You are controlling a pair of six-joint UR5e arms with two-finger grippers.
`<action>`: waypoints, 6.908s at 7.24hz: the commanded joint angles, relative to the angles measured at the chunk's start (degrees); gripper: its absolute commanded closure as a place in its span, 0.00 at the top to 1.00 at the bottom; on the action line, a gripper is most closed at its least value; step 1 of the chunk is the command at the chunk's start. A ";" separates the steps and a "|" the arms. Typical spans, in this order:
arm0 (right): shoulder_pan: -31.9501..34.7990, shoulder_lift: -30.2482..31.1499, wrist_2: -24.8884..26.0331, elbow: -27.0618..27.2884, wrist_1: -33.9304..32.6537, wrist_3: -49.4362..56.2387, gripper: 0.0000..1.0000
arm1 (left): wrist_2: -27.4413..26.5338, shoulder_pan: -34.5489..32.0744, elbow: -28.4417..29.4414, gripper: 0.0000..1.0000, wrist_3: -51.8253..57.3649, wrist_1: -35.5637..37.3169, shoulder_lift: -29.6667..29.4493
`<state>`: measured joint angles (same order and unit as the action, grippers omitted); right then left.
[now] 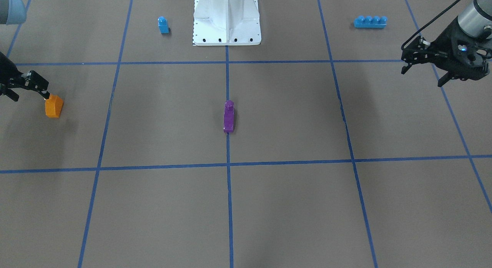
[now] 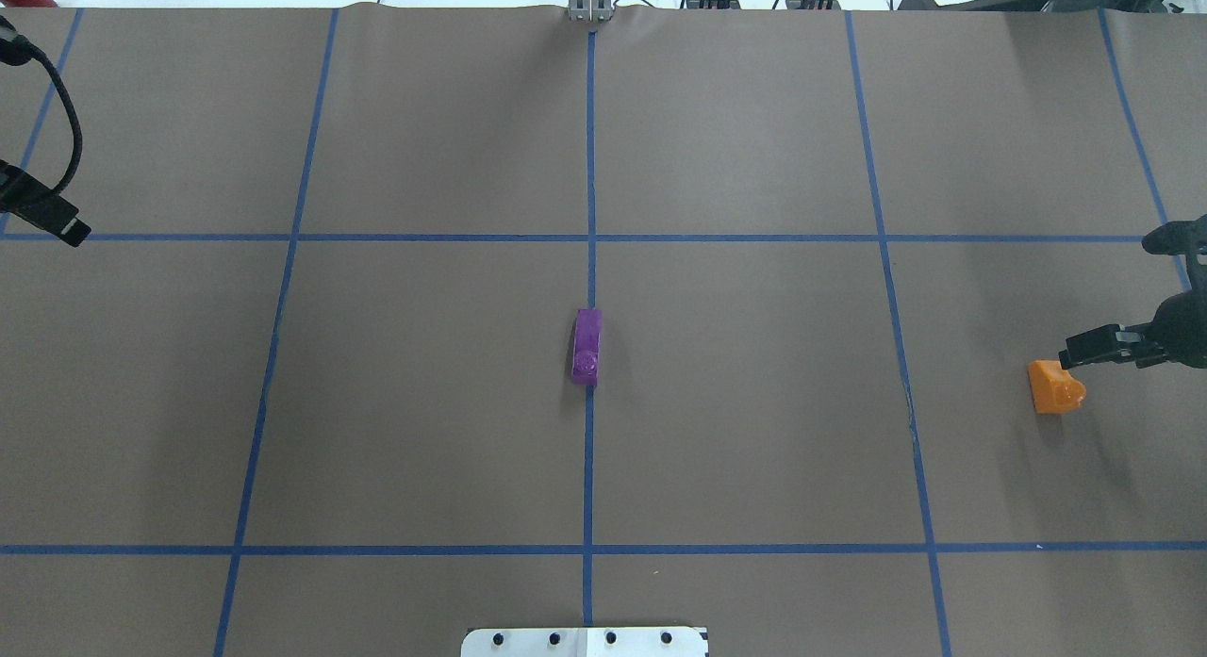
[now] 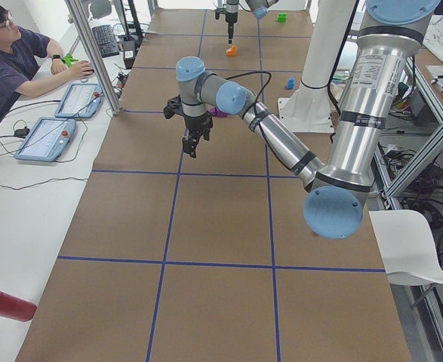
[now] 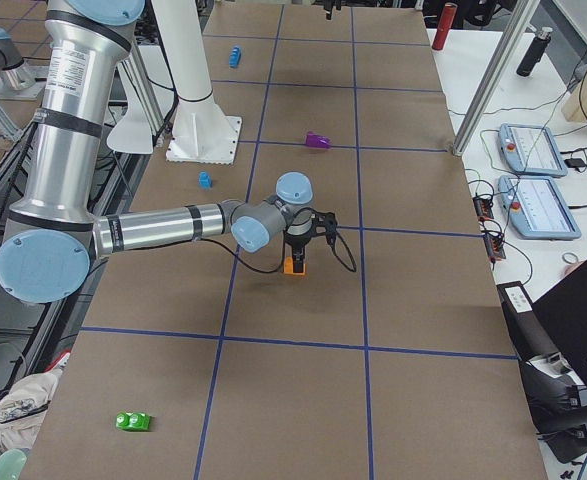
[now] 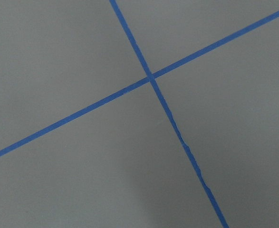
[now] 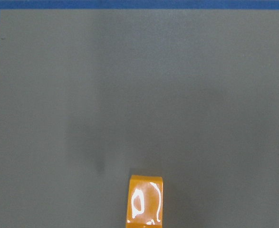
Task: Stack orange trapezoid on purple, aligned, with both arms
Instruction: 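Lower the right gripper onto the orange trapezoid block and grasp it, then carry the orange block with the right gripper over the purple block, then lower the orange block onto the purple block with the right gripper, then hold the orange block on the purple block, aligning their edges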
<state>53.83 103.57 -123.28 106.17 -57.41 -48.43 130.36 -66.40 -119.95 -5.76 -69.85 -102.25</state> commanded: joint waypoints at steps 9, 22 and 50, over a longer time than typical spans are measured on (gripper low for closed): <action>-7.25 -0.12 4.27 -2.46 1.95 -3.07 0.03 | 1.22 0.31 0.68 1.00 -0.22 -0.02 -0.06; -16.09 -35.86 8.29 2.02 -25.71 -10.32 0.00 | 2.01 0.40 -0.73 1.00 -5.40 -0.20 0.03; -29.66 -62.09 22.11 -17.14 -38.48 -24.43 0.00 | 2.10 0.57 0.59 1.00 -5.58 -0.11 0.03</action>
<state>24.26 41.43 -101.14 89.12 -95.93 -73.00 132.43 -65.83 -119.42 -11.34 -69.96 -102.18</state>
